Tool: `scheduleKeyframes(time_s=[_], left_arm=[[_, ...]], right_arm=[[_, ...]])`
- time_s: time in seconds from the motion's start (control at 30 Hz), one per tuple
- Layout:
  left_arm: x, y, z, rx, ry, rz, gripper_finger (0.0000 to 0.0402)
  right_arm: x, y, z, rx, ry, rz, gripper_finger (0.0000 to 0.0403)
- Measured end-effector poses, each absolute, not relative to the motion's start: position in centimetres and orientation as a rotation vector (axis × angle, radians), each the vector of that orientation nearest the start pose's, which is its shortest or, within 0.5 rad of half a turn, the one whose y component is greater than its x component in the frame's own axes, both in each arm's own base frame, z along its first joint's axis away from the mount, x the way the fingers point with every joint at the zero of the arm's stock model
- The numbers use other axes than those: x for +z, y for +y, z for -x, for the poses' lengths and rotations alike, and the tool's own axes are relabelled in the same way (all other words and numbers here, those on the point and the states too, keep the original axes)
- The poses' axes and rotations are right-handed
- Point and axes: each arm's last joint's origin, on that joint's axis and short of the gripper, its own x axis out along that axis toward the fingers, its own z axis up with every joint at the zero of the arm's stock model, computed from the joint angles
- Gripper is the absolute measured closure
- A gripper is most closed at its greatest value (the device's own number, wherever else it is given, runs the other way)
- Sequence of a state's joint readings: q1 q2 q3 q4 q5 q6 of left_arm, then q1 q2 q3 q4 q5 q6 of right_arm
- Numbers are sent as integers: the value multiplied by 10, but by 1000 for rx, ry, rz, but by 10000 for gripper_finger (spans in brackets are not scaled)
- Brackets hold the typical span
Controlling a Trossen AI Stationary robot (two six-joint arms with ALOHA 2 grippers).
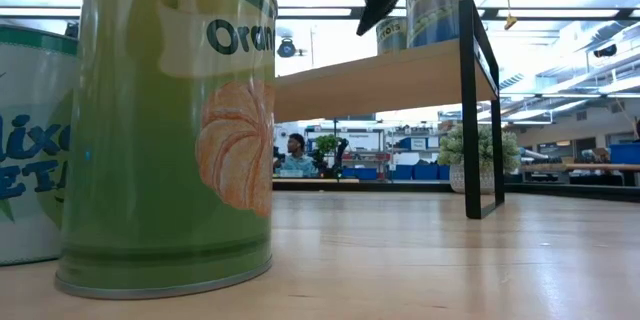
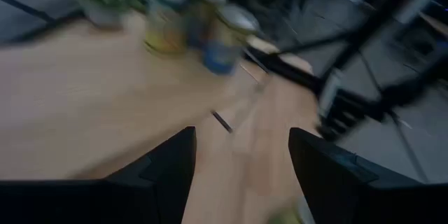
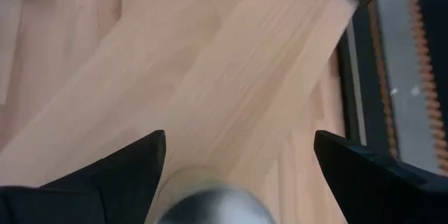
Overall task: Pick and place cans onto a shelf
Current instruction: Put the canned oranges on the shelf
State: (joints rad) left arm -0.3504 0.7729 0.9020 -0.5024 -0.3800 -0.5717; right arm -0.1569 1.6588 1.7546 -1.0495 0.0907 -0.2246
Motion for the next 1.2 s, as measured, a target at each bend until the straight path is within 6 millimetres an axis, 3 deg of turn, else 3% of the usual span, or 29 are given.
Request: scheduleKeyframes(time_s=[0.13,0.33,0.8,1.2], left_arm=[[337,-49,-151,-1,449,472,166],[327,-53,-157,-29,556,477,166],[307,-80,-181,-165,709,427,166],[293,-116,-195,-275,734,384,166]], right_arm=[[380,-45,-337,-142,909,196,31],[386,-22,-345,-144,815,178,31],[376,63,-366,-57,701,73,31],[365,129,-363,-20,684,60,31]])
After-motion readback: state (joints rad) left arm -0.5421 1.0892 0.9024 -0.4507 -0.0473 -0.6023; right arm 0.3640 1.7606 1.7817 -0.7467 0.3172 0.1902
